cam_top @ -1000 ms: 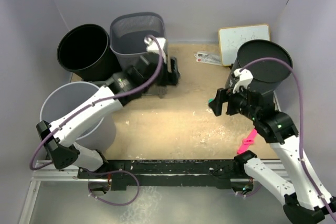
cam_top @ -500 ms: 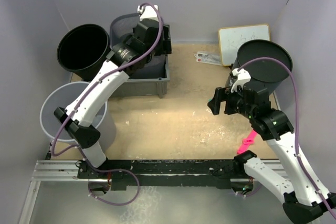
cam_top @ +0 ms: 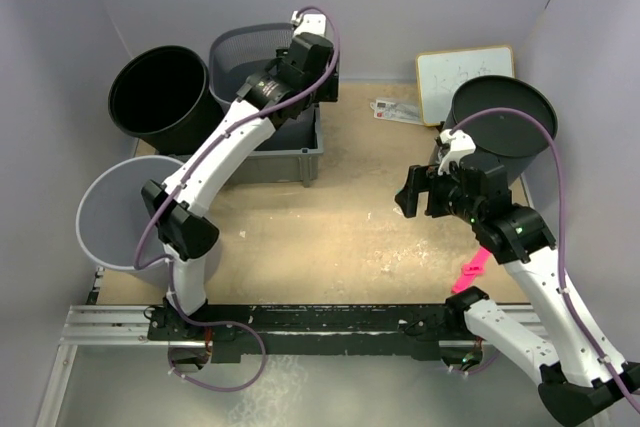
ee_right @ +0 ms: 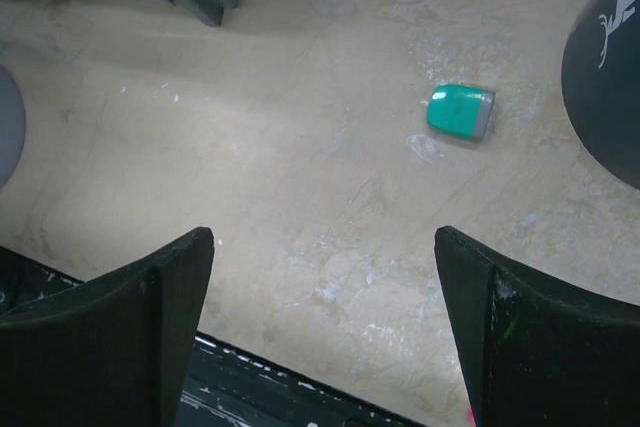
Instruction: Turn the large container upside down
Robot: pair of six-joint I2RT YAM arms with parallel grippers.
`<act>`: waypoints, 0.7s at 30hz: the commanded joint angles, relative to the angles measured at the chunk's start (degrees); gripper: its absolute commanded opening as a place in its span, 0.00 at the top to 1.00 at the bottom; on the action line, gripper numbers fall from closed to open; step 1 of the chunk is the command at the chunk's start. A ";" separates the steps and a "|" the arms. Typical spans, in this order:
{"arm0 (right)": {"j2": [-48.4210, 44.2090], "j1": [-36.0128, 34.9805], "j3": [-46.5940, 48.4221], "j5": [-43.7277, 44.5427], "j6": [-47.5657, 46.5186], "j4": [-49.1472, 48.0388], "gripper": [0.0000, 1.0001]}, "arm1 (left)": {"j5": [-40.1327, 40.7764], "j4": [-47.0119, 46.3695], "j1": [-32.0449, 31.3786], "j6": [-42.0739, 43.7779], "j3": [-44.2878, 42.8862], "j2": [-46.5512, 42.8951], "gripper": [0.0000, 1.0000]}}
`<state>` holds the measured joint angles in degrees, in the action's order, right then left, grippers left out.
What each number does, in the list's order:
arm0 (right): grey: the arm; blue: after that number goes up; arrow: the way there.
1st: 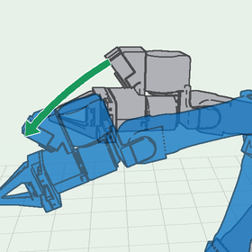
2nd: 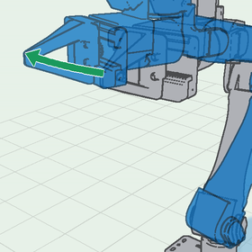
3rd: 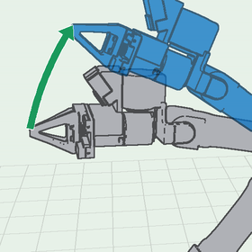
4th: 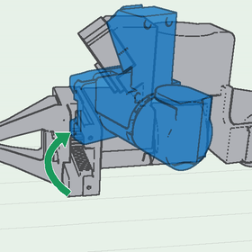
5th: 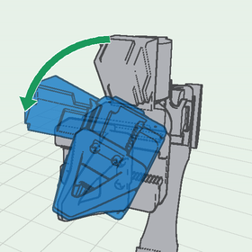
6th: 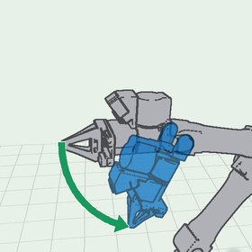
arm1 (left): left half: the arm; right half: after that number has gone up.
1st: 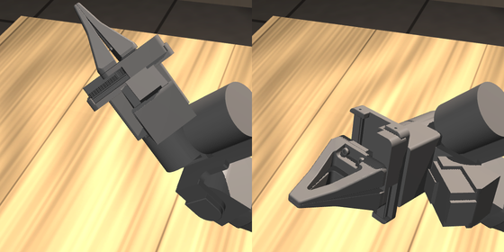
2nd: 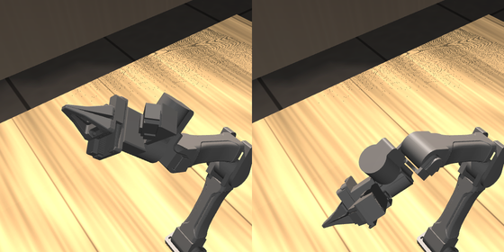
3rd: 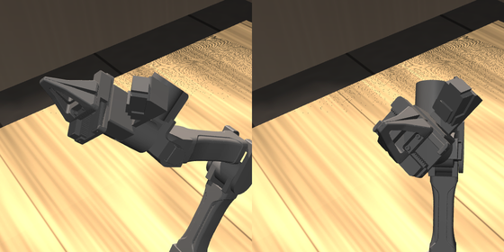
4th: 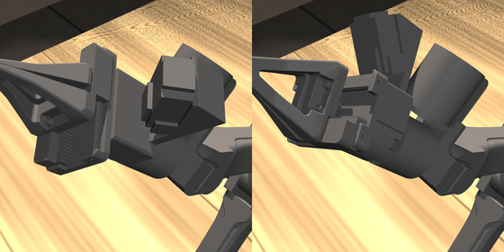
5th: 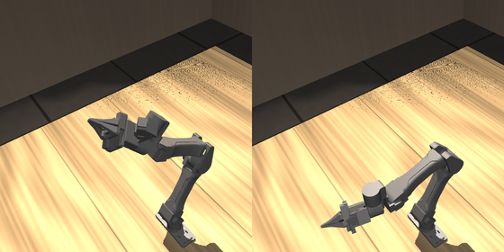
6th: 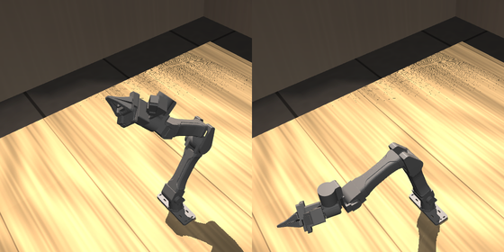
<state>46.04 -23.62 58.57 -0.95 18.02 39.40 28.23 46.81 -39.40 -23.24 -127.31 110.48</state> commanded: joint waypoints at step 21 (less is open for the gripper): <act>5.41 0.06 -2.04 -2.34 0.71 -8.18 0.07 | 29.50 31.85 -1.60 -23.90 27.33 -33.42 0.30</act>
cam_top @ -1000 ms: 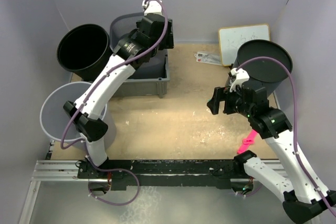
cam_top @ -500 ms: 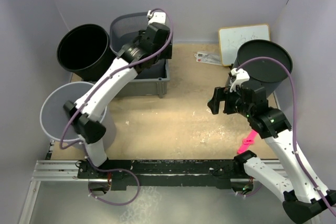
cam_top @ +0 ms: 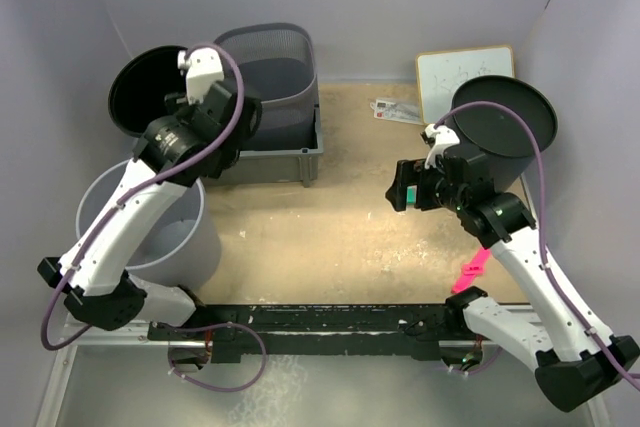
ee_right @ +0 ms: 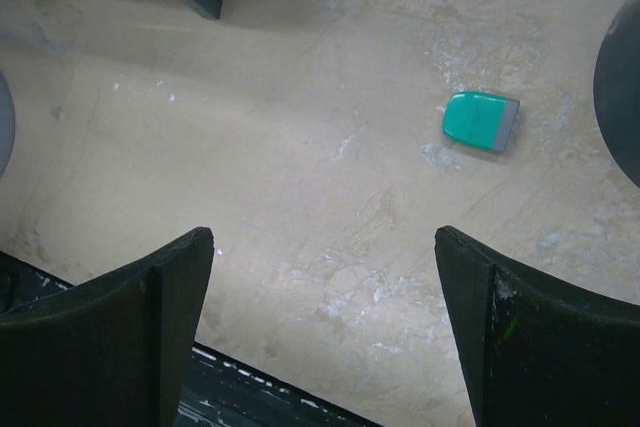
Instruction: Turn the large container upside down
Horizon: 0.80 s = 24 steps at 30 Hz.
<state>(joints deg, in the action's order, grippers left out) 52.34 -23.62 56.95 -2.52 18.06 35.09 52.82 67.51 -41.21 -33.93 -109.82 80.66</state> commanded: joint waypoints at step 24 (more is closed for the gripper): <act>-0.29 0.06 -0.17 1.65 0.50 -3.58 0.07 | -33.11 -15.59 -2.66 -31.70 40.67 -22.28 1.00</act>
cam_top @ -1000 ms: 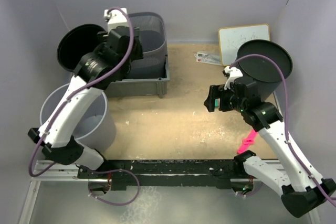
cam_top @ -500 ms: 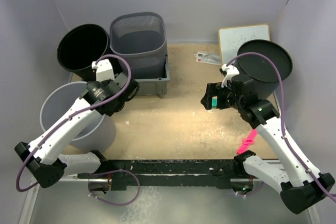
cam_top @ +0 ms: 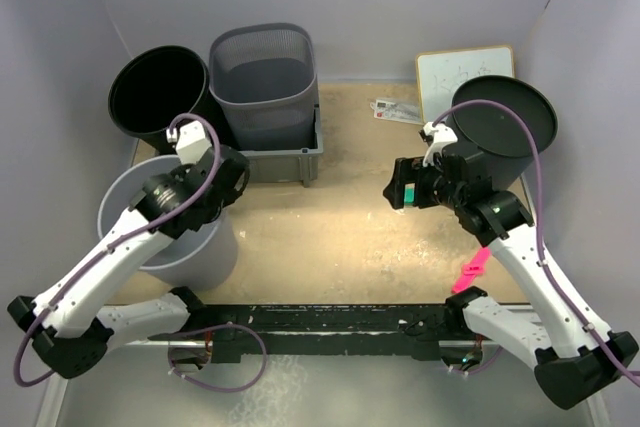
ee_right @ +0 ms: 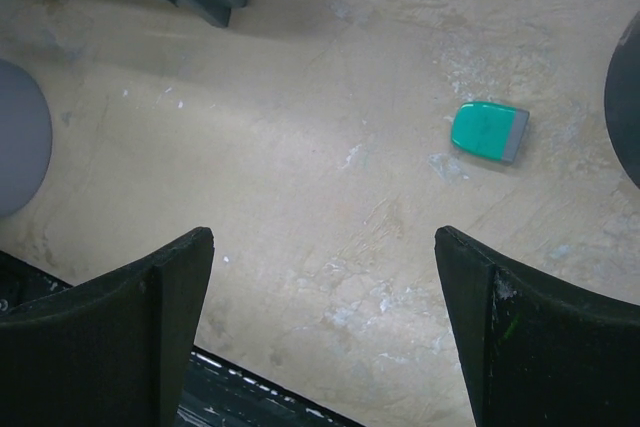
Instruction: Turn the large container upside down
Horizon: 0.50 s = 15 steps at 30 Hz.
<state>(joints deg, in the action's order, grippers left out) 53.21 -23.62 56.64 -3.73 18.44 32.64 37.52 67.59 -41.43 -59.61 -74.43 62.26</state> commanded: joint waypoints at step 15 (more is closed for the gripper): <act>-3.72 0.06 12.12 4.00 0.83 4.92 0.06 | -50.21 -53.16 -10.25 -9.52 12.84 -5.95 1.00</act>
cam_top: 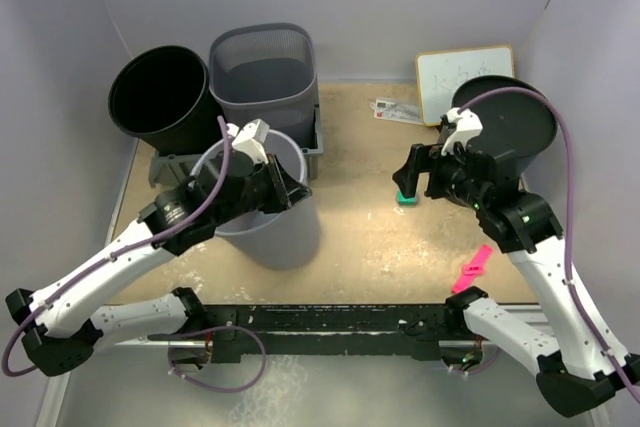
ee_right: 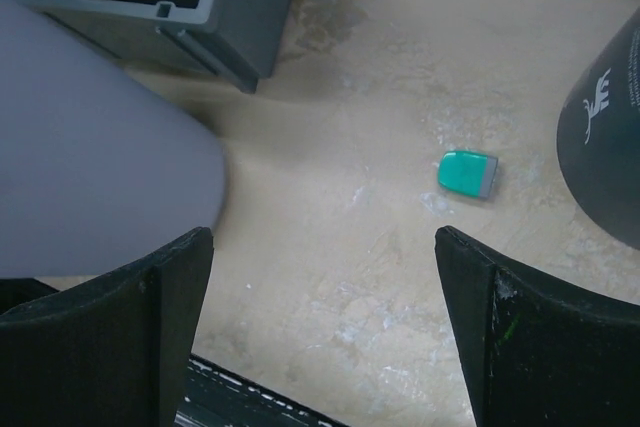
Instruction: Turn the large container upside down
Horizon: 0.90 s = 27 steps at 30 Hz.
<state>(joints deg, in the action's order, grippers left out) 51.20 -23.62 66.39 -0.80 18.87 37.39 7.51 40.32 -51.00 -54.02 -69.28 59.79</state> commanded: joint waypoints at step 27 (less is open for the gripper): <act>-1.28 0.06 3.12 -3.42 2.92 -0.13 0.05 | -13.40 -35.01 0.58 -10.62 27.14 -11.37 1.00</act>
<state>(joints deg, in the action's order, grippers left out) 50.61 -23.62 69.19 -5.08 21.08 37.43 -8.71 4.36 -51.03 -68.47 -42.61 49.52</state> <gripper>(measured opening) 0.944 0.103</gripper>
